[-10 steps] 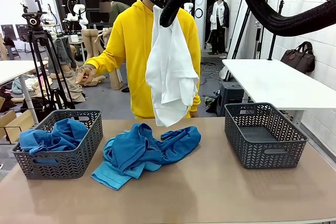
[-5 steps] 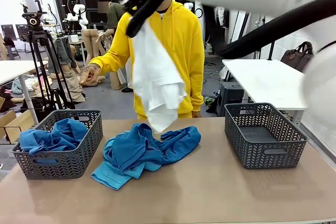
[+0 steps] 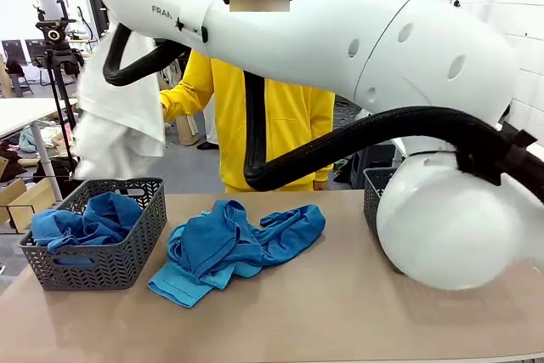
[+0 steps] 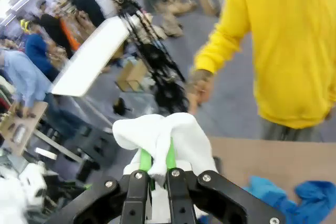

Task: Sort the tops and bottoms.
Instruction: Sort the clothes according to human instructions.

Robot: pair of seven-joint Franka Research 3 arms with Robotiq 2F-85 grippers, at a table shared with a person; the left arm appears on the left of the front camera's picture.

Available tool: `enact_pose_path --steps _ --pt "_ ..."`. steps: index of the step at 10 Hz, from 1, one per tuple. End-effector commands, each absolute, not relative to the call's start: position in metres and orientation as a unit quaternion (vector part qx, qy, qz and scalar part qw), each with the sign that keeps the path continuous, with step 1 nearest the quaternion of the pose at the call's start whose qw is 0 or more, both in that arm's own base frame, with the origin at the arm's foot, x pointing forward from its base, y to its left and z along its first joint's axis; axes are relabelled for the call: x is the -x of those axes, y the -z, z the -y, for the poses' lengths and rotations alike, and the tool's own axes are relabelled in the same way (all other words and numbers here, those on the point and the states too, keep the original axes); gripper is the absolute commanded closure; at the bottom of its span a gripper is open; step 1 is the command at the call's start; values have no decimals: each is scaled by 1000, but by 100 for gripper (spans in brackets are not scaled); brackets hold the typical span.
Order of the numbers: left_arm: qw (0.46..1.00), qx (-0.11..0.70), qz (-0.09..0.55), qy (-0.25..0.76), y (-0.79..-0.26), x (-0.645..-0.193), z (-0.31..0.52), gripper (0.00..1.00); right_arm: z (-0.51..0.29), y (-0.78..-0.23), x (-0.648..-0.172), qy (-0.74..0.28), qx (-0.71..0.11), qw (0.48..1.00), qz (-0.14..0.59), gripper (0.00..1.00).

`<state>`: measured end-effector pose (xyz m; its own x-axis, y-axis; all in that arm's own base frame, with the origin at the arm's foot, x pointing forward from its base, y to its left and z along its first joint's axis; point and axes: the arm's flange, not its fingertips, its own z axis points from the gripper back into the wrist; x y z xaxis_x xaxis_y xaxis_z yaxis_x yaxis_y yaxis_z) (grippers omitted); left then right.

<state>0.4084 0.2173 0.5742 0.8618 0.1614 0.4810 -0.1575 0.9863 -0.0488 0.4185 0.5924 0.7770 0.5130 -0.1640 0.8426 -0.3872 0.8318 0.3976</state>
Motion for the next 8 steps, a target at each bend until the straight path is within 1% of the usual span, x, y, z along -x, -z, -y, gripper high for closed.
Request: enact_pose_path --steps 1,2,4,6,8 --pt "965 0 249 -85 -574 -407 -218 0 -739 -869 -496 -63 -350 799 484 100" --pt "965 0 249 -85 -574 -407 -218 0 -753 -853 -496 -69 -340 807 478 100" --pt "965 0 249 -85 -574 -407 -218 0 -773 -802 -529 -58 -287 824 485 100" --pt "965 0 249 -85 -574 -407 -218 0 -782 -730 -565 -67 -271 859 428 100" --pt "965 0 249 -85 -574 -407 -218 0 -793 -714 -585 -63 -286 866 406 100"
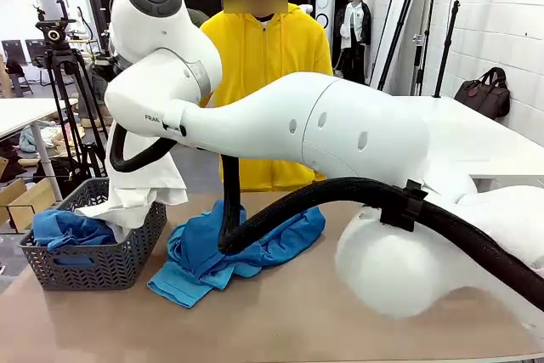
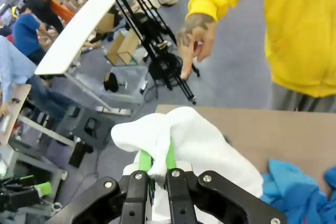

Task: Sort the tops and bottoms.
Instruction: Sort the clothes according to human instructions.

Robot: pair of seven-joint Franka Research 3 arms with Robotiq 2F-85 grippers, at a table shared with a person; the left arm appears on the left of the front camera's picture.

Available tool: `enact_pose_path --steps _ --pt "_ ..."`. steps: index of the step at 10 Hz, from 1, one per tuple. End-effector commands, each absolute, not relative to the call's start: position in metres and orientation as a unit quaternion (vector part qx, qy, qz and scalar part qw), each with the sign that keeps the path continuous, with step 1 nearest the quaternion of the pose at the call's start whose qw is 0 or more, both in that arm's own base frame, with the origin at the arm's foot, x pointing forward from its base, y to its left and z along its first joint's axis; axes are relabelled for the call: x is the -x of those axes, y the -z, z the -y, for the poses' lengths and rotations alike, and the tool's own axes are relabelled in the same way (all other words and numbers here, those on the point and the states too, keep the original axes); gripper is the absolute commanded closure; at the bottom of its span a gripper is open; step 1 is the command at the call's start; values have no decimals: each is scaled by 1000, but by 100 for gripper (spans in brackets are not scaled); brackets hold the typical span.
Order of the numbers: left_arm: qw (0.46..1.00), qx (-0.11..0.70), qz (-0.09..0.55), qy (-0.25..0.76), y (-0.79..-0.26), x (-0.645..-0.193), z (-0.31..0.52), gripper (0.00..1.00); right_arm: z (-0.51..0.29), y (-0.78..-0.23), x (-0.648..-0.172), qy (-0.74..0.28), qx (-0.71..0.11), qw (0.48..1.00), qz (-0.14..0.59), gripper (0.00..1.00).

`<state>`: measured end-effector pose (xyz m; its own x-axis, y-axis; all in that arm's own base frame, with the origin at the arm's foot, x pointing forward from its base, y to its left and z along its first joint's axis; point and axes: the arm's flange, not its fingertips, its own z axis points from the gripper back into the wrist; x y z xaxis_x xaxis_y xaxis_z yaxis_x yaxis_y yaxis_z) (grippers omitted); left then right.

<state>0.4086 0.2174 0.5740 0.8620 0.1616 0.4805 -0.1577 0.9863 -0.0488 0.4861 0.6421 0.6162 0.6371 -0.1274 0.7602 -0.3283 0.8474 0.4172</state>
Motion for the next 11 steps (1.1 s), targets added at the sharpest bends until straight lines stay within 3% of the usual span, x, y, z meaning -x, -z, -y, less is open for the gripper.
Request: enact_pose_path --steps 1,2,4,6,7,11 --pt "965 0 249 -85 -574 -407 -218 0 -806 -716 -589 -62 -309 859 402 100" --pt "965 0 249 -85 -574 -407 -218 0 -823 -718 -588 -56 -343 852 391 100" --pt "965 0 249 -85 -574 -407 -218 0 -871 -705 -582 -71 -420 853 302 100" --pt "965 0 249 -85 -574 -407 -218 0 -903 -669 -585 -100 -389 882 245 100" --pt "965 0 249 -85 -574 -407 -218 0 -676 -613 -445 -61 -407 855 316 100" --pt "965 0 249 -85 -574 -407 -218 0 -676 -613 -445 -61 -407 855 316 100"
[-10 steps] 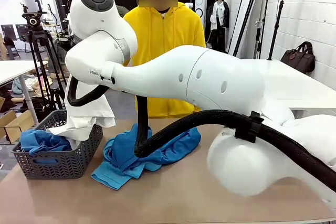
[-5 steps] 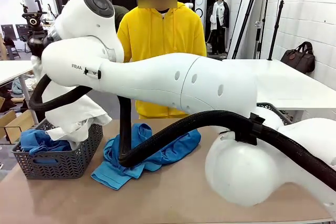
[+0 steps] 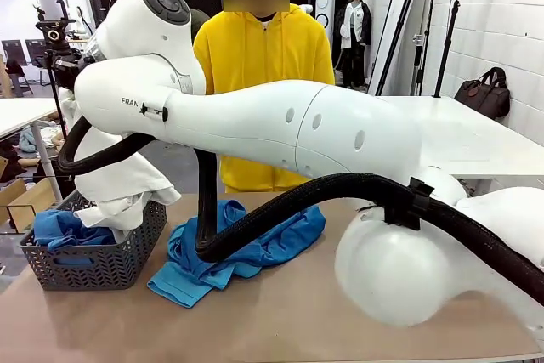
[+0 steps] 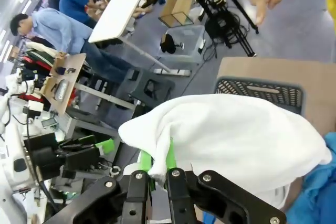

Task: Sort the tops and bottoms.
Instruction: Sort the clothes according to human instructions.

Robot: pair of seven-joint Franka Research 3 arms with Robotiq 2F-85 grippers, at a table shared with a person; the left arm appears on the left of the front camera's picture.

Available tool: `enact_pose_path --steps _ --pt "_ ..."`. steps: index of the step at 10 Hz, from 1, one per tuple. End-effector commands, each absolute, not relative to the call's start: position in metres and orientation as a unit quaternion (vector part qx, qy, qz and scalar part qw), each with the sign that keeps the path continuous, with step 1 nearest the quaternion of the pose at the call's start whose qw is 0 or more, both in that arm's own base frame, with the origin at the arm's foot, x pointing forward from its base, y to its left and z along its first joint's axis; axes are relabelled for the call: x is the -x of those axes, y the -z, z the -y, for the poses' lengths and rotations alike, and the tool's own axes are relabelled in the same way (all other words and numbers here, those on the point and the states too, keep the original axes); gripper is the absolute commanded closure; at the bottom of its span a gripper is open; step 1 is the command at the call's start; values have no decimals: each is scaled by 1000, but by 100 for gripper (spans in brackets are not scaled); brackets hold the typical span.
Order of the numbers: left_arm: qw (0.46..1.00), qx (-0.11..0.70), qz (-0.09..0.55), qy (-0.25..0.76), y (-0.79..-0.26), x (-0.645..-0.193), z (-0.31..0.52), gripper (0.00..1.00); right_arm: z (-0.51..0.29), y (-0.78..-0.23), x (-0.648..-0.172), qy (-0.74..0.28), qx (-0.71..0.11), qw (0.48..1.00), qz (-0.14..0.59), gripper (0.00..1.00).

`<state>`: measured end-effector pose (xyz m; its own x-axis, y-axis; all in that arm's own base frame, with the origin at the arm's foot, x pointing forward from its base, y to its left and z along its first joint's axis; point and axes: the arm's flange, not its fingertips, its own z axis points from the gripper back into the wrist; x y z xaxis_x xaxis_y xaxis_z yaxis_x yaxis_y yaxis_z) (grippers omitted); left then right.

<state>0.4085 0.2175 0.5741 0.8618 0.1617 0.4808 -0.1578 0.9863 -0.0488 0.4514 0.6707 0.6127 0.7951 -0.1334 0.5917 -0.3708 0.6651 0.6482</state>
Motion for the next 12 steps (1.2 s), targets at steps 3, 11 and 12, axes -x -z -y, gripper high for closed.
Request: enact_pose_path --steps 3,11,12 --pt "965 0 249 -85 -574 -407 -218 0 -676 -613 -445 -61 -407 855 316 100" --pt "965 0 249 -85 -574 -407 -218 0 -805 -634 -502 214 -513 716 422 100" --pt "965 0 249 -85 -574 -407 -218 0 -811 -634 -501 233 -541 692 418 100"
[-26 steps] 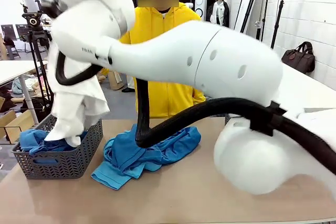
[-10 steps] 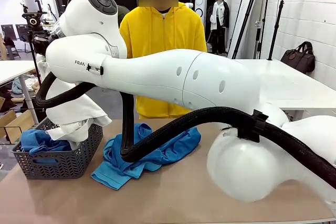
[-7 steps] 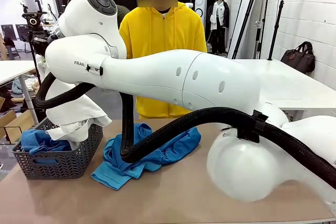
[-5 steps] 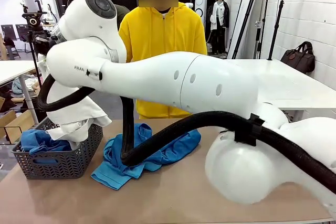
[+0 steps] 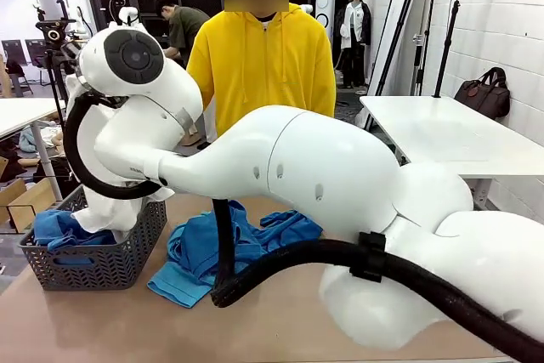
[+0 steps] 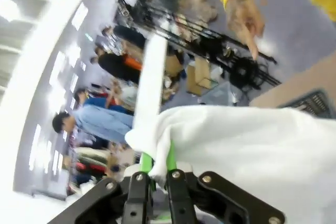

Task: Sort the tops and bottoms.
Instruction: Sort the clothes according to human instructions.

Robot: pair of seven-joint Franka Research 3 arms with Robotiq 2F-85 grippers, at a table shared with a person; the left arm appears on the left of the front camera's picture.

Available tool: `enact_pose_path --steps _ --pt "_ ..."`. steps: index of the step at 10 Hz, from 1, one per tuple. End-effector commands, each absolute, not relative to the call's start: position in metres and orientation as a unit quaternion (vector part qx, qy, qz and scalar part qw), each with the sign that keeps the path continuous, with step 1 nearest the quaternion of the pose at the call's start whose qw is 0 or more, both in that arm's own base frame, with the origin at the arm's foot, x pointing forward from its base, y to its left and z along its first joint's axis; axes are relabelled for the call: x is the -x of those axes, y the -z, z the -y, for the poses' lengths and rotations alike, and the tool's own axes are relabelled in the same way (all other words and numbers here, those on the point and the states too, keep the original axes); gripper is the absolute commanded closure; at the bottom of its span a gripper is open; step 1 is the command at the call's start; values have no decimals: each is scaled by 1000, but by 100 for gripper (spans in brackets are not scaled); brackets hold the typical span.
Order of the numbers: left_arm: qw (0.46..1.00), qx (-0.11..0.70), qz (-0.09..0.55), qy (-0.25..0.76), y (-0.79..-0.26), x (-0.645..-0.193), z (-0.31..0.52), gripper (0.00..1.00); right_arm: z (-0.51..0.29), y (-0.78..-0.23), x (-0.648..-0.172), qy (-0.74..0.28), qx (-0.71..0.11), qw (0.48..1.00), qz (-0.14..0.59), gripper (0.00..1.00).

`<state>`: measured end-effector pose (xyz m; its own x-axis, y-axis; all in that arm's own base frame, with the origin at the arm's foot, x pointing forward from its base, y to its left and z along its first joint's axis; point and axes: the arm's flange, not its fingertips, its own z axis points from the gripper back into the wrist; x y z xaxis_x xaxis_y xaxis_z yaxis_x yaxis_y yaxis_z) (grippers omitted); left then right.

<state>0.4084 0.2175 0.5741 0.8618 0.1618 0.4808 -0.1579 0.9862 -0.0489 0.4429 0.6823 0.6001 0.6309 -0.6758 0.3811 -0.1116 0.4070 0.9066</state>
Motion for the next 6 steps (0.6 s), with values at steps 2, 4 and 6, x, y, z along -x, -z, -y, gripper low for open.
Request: enact_pose_path --steps 2,4,6 --pt "965 0 249 -85 -574 -407 -218 0 -833 -619 -497 260 -570 688 368 100" --pt "965 0 249 -85 -574 -407 -218 0 -855 -592 -501 276 -574 711 298 100" --pt "965 0 249 -85 -574 -407 -218 0 -872 -552 -506 285 -550 749 234 100"
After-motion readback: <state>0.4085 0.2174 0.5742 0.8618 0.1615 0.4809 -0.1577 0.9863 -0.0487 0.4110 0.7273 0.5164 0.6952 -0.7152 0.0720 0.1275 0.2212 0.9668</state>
